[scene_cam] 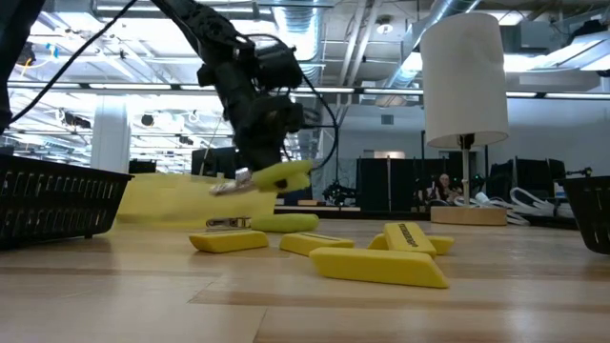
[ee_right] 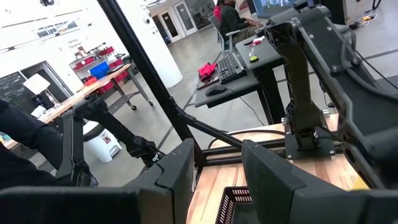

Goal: Pick & Place School Supplies
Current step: Put the green hole puncher into the left black bin

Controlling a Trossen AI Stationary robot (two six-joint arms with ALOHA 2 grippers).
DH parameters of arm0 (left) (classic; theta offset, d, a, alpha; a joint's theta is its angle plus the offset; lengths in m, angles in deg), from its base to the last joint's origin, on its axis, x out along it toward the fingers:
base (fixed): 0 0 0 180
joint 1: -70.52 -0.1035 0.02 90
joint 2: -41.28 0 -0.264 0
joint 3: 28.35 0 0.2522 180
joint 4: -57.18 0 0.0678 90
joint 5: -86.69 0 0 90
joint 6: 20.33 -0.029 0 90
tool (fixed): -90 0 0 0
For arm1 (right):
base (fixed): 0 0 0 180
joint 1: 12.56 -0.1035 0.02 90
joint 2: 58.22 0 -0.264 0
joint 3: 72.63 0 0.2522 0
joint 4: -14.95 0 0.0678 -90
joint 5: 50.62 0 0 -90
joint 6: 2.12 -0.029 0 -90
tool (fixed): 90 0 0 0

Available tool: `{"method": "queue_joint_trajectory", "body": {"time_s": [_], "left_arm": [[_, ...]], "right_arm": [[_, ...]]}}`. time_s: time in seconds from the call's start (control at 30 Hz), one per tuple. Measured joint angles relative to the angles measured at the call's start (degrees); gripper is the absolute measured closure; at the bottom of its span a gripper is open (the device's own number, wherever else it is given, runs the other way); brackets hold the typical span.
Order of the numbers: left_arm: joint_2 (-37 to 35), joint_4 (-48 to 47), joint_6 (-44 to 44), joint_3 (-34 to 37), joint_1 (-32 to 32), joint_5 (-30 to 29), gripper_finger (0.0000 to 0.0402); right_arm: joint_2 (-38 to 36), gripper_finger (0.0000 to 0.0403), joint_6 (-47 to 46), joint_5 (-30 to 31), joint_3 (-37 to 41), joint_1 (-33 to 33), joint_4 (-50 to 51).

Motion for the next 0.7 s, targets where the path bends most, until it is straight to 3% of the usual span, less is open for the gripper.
{"method": "queue_joint_trajectory", "body": {"time_s": [0.17, 0.43, 0.7], "left_arm": [[-5.4, -0.4, 2.5, 0.0, 0.0, -1.9, 0.037], [-19.8, -5.3, 6.5, -0.1, 0.4, -8.2, 0.037], [-33.6, -18.4, -2.7, -0.1, 6.1, -7.0, 0.037]], "right_arm": [[0.0, 0.0274, 0.9, 0.0, 0.0, 0.0, 0.0], [0.0, 0.0274, 2.4, 0.0, 0.0, 0.0, -0.6], [0.0, 0.0274, 2.6, -1.7, 0.0, 0.1, -0.8]]}}
